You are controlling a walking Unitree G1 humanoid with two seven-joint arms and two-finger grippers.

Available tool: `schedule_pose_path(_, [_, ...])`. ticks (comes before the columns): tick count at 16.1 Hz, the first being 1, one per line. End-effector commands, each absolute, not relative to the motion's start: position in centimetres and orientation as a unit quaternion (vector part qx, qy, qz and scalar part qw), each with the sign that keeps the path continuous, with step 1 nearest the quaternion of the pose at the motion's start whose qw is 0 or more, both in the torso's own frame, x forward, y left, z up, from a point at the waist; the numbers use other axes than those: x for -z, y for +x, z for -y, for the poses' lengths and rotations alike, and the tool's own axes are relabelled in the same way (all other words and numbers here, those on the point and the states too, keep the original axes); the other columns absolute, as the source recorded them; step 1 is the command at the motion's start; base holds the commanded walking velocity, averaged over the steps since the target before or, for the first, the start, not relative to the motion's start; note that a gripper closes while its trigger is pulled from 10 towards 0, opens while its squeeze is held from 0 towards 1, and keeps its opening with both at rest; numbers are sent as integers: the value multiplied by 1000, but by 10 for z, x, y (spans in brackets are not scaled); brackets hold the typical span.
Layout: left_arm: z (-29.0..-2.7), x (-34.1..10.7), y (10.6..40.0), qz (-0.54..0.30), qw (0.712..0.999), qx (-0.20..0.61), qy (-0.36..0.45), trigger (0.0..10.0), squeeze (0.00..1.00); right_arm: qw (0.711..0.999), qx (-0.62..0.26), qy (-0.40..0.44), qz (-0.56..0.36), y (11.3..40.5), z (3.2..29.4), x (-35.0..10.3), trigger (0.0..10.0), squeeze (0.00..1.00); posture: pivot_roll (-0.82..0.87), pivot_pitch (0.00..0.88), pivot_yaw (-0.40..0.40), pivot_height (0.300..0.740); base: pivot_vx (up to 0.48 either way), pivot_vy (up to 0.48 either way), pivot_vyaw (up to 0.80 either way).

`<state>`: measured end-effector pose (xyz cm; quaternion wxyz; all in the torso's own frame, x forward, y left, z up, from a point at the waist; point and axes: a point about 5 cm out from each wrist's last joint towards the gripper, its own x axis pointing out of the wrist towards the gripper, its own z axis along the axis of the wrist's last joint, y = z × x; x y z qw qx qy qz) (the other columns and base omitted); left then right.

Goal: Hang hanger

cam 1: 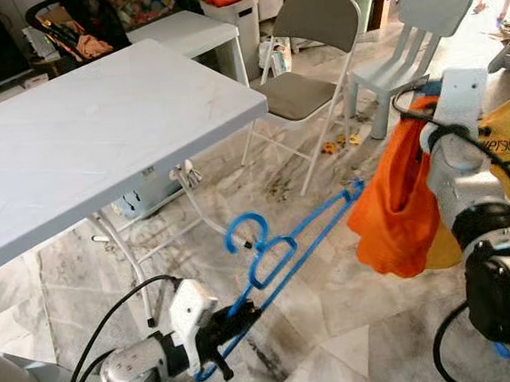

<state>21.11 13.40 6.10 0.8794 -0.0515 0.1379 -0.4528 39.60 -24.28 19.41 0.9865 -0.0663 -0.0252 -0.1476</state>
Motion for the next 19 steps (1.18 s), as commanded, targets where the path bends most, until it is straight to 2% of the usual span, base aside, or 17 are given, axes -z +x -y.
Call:
schedule_pose_path(1, [-146, -70, 221, -118, 904, 405, -70, 0, 0, 988, 135, -73, 9, 396, 237, -186, 0, 0, -86, 0, 64, 740, 0, 0, 0])
schedule_pose_path(2, [-155, -73, 228, -95, 932, 343, -71, 0, 0, 988, 126, -86, 1, 393, 237, -179, 0, 0, -82, 0, 65, 740, 0, 0, 0])
schedule_pose_path(3, [-173, -77, 235, -55, 974, 205, -75, 0, 0, 990, 95, -105, -1, 387, 237, -168, 0, 0, -75, 0, 66, 740, 0, 0, 0])
schedule_pose_path(4, [-178, -77, 234, -50, 983, 165, -67, 0, 0, 992, 72, -101, 1, 384, 235, -163, 0, 0, -70, 0, 66, 740, 0, 0, 0])
schedule_pose_path(5, [-181, -75, 231, -47, 988, 139, -55, 3451, 0, 995, 43, -86, 3, 381, 233, -157, 0, 0, -68, 0, 65, 740, 0, 0, 0])
schedule_pose_path(6, [-183, -73, 228, -47, 993, 95, -47, 7725, 0, 997, -4, -70, 18, 374, 225, -152, 0, 0, -66, 0, 64, 740, 0, 0, 0])
schedule_pose_path(7, [-182, -72, 227, -44, 996, 71, -36, 10000, 0, 997, -47, -56, 30, 368, 216, -149, 0, 0, -66, 0, 65, 740, 0, 0, 0])
schedule_pose_path(8, [-180, -73, 227, -36, 997, 50, -38, 10000, 0, 993, -94, -50, 40, 361, 205, -148, 2275, 0, -68, 0, 66, 740, 0, 0, 0])
schedule_pose_path(9, [-178, -74, 229, -30, 998, 36, -42, 10000, 0, 987, -140, -55, 53, 355, 193, -151, 10000, 0, -69, 0, 69, 740, 0, 0, 0])
schedule_pose_path(12, [-175, -79, 232, -19, 998, 22, -50, 10000, 0, 975, -190, -84, 81, 347, 176, -158, 10000, 0, -71, 0, 75, 740, 0, 0, 0])
schedule_pose_path(15, [-176, -87, 238, -1, 998, -4, -57, 10000, 0, 969, -221, -63, 92, 340, 161, -166, 10000, 0, -59, 0, 75, 740, 0, 0, 794])
schedule_pose_path(19, [-175, -87, 239, -1, 998, -7, -58, 10000, 0, 968, -227, -61, 90, 340, 156, -167, 10000, 0, -56, 0, 73, 740, 0, 0, 794])
